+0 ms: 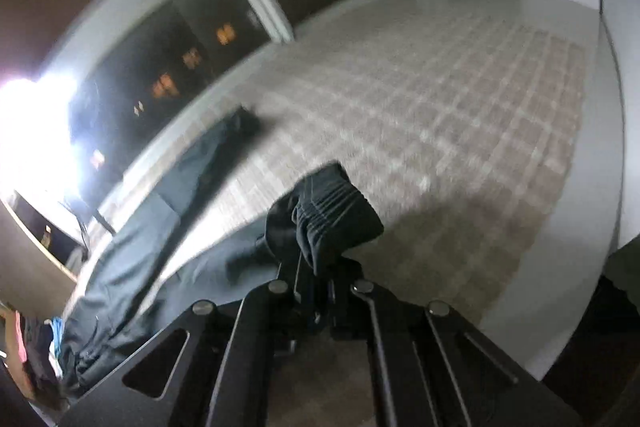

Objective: Fold clothes

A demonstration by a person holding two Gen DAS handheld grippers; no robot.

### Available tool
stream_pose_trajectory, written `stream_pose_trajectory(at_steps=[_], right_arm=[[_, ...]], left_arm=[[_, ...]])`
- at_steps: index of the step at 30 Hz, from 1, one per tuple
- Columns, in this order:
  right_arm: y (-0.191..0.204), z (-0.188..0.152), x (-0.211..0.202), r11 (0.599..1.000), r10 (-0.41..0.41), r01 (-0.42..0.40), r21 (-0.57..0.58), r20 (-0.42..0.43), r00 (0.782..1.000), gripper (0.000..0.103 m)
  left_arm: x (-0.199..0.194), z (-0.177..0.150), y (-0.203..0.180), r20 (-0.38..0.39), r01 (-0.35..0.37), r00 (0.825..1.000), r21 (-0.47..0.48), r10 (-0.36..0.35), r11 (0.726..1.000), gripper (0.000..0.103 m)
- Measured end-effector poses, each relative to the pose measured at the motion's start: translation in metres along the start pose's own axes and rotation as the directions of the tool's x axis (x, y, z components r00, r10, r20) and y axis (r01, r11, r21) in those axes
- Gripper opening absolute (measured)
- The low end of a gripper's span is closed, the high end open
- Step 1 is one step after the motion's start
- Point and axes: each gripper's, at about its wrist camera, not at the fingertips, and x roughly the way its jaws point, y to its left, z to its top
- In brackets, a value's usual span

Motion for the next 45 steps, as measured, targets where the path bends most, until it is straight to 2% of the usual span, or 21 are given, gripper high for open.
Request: stream_pose_trajectory(at_steps=[3, 5, 6, 8, 9, 15, 18, 24, 26, 27, 28, 29, 30, 34, 39, 45], right_arm=[[-0.015, -0.002, 0.026, 0.996, 0.037, -0.028, 0.089, -0.093, 0.995, 0.006], [-0.022, -0.005, 0.033, 0.991, 0.062, -0.046, 0.127, -0.126, 0.99, 0.01], [-0.025, -0.007, 0.033, 0.99, 0.066, -0.048, 0.133, -0.134, 0.989, 0.015], [-0.032, -0.01, 0.032, 0.987, 0.069, -0.046, 0.153, -0.148, 0.987, 0.035], [-0.034, -0.012, 0.032, 0.983, 0.081, -0.055, 0.173, -0.147, 0.986, 0.037], [-0.042, -0.021, 0.027, 0.957, 0.165, -0.119, 0.265, -0.161, 0.973, 0.037], [-0.03, -0.023, 0.026, 0.97, 0.156, -0.115, 0.215, -0.183, 0.971, 0.037], [-0.017, -0.023, 0.042, 0.976, 0.155, -0.119, 0.184, -0.196, 0.968, 0.037], [-0.017, -0.023, 0.044, 0.975, 0.157, -0.122, 0.187, -0.186, 0.97, 0.037], [-0.016, -0.022, 0.044, 0.975, 0.158, -0.124, 0.183, -0.184, 0.97, 0.037], [-0.015, -0.021, 0.046, 0.975, 0.163, -0.13, 0.18, -0.184, 0.969, 0.027], [-0.013, -0.021, 0.048, 0.975, 0.171, -0.137, 0.176, -0.19, 0.967, 0.009], [-0.011, -0.021, 0.049, 0.975, 0.169, -0.136, 0.174, -0.196, 0.966, 0.006], [-0.007, -0.018, 0.04, 0.977, 0.149, -0.119, 0.177, -0.168, 0.974, 0.004], [-0.006, -0.002, 0.007, 0.949, 0.212, -0.188, 0.253, -0.071, 0.975, 0.003], [0.029, 0.033, -0.018, 0.929, 0.279, -0.28, 0.242, 0.037, 0.96, 0.003]], left_arm=[[-0.002, -0.009, 0.005, -0.016, 0.0, 1.0, -0.029, 0.0, 1.0, 0.033], [-0.008, -0.017, 0.009, -0.022, 0.005, 1.0, -0.052, -0.007, 0.999, 0.034], [-0.012, -0.021, 0.011, -0.021, 0.015, 1.0, -0.07, -0.017, 0.997, 0.038], [-0.019, -0.03, 0.015, -0.021, 0.036, 0.999, -0.106, -0.039, 0.994, 0.047], [-0.019, -0.033, 0.016, -0.024, 0.057, 0.998, -0.126, -0.061, 0.99, 0.047], [0.006, -0.024, 0.016, -0.042, 0.136, 0.988, -0.208, -0.148, 0.969, 0.048], [0.024, -0.011, 0.015, -0.042, 0.136, 0.988, -0.234, -0.15, 0.963, 0.049], [0.053, 0.001, 0.024, -0.032, 0.179, 0.978, -0.367, -0.204, 0.913, 0.048], [0.056, 0.002, 0.024, -0.014, 0.194, 0.976, -0.397, -0.218, 0.897, 0.048], [0.056, 0.002, 0.023, -0.008, 0.199, 0.975, -0.406, -0.222, 0.892, 0.042], [0.057, 0.002, 0.023, -0.003, 0.204, 0.974, -0.414, -0.226, 0.887, 0.033], [0.057, 0.001, 0.022, -0.002, 0.207, 0.974, -0.417, -0.228, 0.885, 0.013], [0.055, 0.0, 0.023, 0.007, 0.209, 0.974, -0.423, -0.227, 0.882, 0.013], [0.042, -0.001, 0.024, 0.044, 0.214, 0.975, -0.437, -0.217, 0.874, 0.009], [0.008, 0.008, 0.031, 0.101, 0.232, 0.973, -0.443, -0.208, 0.866, 0.008], [-0.017, 0.046, 0.019, 0.146, 0.226, 0.972, -0.385, -0.183, 0.895, 0.008]])
